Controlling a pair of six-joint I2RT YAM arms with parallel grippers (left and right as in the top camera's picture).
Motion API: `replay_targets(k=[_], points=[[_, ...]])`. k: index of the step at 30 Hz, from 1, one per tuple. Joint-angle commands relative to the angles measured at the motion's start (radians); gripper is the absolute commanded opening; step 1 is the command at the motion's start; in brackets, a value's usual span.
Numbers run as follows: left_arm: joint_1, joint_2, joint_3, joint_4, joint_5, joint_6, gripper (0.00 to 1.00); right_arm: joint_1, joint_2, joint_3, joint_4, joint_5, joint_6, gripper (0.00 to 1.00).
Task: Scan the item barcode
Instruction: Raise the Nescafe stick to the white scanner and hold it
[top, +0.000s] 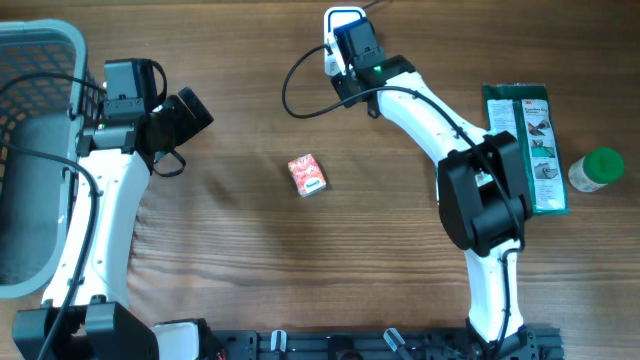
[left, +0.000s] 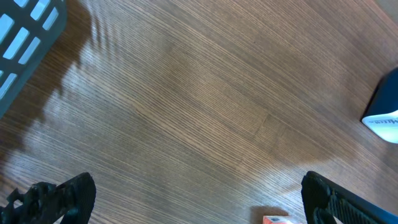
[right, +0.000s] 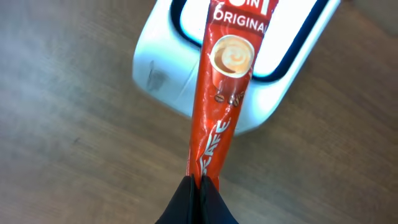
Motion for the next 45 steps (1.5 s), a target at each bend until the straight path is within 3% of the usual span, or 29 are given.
replay_targets(k=[1,40,45], points=[[0.004,-0.009,0.008,-0.001,-0.01,0.001,1.0,-0.001,0.003,0.014,0.05,0.022,0.026,0.04],[0.004,-0.009,0.008,-0.001,-0.01,0.001,1.0,-0.021,0.061,0.014,0.039,-0.064,0.089,0.05],[0.004,-0.009,0.008,-0.001,-0.01,0.001,1.0,-0.059,0.065,0.015,0.047,-0.09,0.205,0.04]])
